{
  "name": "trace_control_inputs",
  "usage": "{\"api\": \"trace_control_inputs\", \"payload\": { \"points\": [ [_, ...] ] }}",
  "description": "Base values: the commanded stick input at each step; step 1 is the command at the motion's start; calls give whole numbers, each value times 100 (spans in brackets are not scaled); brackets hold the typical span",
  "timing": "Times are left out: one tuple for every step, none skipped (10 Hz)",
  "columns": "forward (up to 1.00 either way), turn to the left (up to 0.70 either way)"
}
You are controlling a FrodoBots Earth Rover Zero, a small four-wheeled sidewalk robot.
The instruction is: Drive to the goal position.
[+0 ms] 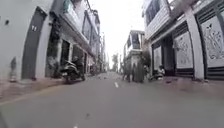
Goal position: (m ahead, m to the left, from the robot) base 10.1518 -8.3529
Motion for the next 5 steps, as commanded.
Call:
{"api": "trace_control_inputs", "payload": {
  "points": [
    [100, 0],
    [100, 0],
    [100, 0],
    [100, 0],
    [100, 0]
  ]
}}
